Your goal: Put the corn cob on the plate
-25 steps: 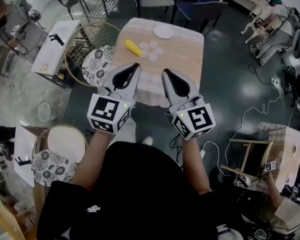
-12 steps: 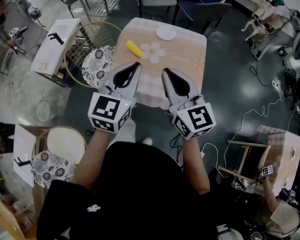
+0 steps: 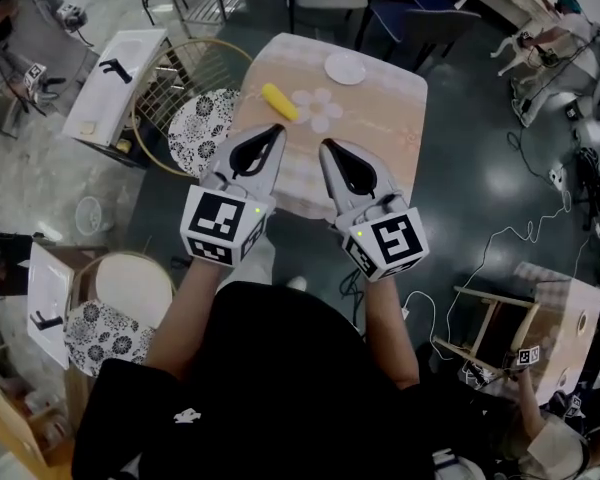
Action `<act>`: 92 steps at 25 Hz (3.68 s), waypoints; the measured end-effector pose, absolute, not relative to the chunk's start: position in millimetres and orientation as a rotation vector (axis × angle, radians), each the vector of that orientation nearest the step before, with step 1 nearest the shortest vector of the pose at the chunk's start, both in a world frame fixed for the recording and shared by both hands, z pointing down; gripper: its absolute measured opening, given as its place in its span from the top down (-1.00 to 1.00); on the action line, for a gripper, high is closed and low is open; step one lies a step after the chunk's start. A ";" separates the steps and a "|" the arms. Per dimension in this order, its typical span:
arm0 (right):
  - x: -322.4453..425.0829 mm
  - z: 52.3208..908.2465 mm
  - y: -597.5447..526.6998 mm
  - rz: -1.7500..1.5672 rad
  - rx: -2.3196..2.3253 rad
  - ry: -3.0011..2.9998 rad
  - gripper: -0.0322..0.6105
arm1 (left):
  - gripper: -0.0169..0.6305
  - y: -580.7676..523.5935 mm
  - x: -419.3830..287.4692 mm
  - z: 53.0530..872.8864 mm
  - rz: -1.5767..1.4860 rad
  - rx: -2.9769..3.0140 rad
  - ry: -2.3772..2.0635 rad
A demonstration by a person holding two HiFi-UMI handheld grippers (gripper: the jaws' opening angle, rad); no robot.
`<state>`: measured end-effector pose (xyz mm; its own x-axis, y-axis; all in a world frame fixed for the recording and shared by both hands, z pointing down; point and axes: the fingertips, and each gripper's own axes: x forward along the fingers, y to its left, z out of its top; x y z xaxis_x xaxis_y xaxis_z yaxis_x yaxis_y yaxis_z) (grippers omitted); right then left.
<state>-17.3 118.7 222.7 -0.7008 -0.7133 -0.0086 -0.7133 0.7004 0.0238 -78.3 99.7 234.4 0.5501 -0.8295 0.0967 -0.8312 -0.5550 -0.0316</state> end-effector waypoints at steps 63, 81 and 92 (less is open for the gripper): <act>-76.0 259.7 -59.7 0.148 1.379 -2.662 0.89 | 0.93 -82.7 -143.0 298.3 0.204 2.738 -1.076; -58.2 330.1 -90.4 0.330 1.319 -2.580 0.89 | 0.93 -108.7 -130.0 352.4 0.342 2.792 -0.885; -40.8 400.8 -118.0 0.475 1.256 -2.511 0.89 | 0.93 -127.2 -109.3 426.8 0.687 2.806 -0.717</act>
